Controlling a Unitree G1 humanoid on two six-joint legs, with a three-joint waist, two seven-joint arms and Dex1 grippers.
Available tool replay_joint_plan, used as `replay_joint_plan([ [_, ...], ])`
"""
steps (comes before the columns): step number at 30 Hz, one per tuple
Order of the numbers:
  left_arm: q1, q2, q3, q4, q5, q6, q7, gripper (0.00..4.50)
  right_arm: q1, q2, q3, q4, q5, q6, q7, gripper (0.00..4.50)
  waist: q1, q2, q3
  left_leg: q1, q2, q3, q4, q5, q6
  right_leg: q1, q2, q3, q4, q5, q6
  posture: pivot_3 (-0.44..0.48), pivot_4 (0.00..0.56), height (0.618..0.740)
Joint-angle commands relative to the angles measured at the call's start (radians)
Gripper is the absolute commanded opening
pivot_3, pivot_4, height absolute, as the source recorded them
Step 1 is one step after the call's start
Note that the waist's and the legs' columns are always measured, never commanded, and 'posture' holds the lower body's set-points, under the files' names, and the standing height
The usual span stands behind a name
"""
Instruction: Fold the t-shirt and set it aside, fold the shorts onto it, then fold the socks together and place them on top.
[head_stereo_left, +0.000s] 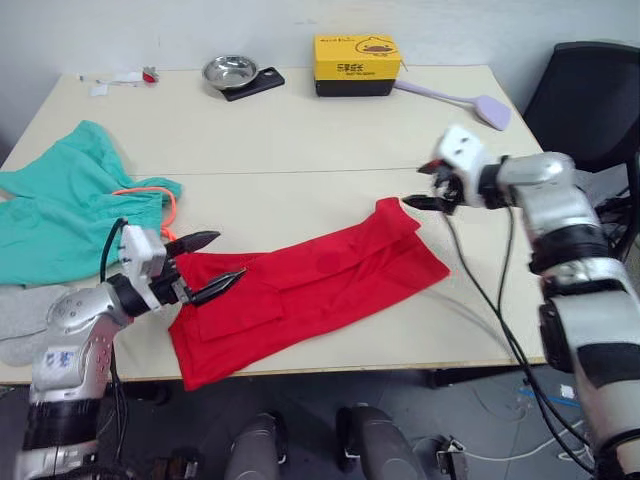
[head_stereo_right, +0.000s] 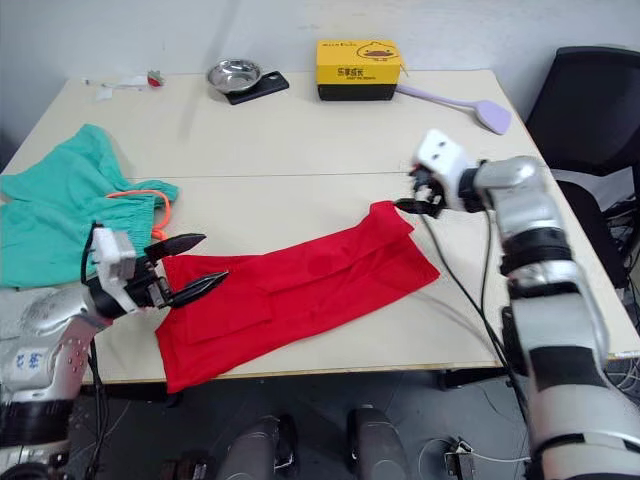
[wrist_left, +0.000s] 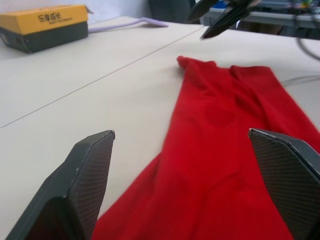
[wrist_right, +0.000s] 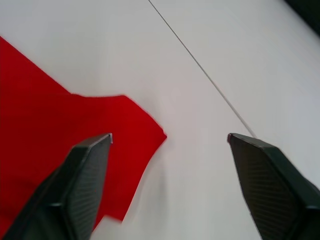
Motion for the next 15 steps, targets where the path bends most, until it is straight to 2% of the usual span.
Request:
replay_joint_plan([
  [1, -0.108, 0.061, -0.068, 0.126, 0.083, -0.054, -0.095, 4.5, 0.086, -0.073, -0.152, -0.353, 0.225, 0.654, -0.008, 4.46, 0.001, 0.001, 0.0, 0.0, 0.0, 0.0, -0.001, 0.0, 0.0, 0.0, 0.0, 0.0, 0.0, 0.0, 0.0, 0.0, 0.15, 0.74],
  [4, -0.206, 0.079, -0.119, 0.24, 0.121, -0.067, -0.157, 4.5, 0.184, -0.111, -0.209, -0.555, 0.298, 0.988, -0.082, 4.46, 0.001, 0.001, 0.0, -0.001, 0.0, 0.0, 0.0, 0.0, 0.001, -0.002, 0.0, 0.0, 0.001, 0.0, 0.0, 0.0, 0.15, 0.74],
  [7, -0.313, 0.076, -0.184, 0.374, 0.189, -0.113, -0.208, 4.5, 0.303, -0.109, -0.268, -0.735, 0.371, 1.224, -0.139, 4.46, 0.006, 0.001, 0.0, -0.001, 0.0, -0.002, 0.0, -0.001, 0.002, -0.002, -0.001, -0.001, 0.001, 0.0, -0.001, 0.0, 0.15, 0.74],
  [9, -0.377, 0.061, -0.234, 0.457, 0.232, -0.139, -0.252, 4.5, 0.391, -0.097, -0.289, -0.823, 0.427, 1.272, -0.183, 4.46, 0.006, 0.001, 0.0, -0.003, -0.001, -0.001, 0.0, -0.002, 0.004, -0.003, -0.001, -0.001, 0.001, 0.0, -0.001, 0.0, 0.15, 0.74],
  [15, -0.532, -0.004, -0.297, 0.704, 0.343, -0.225, -0.223, 4.5, 0.572, 0.003, -0.326, -0.955, 0.551, 1.277, -0.372, 4.46, 0.008, 0.0, 0.0, -0.012, -0.001, 0.001, 0.004, 0.0, 0.003, -0.013, -0.001, 0.0, 0.003, 0.001, 0.001, 0.0, 0.15, 0.74],
])
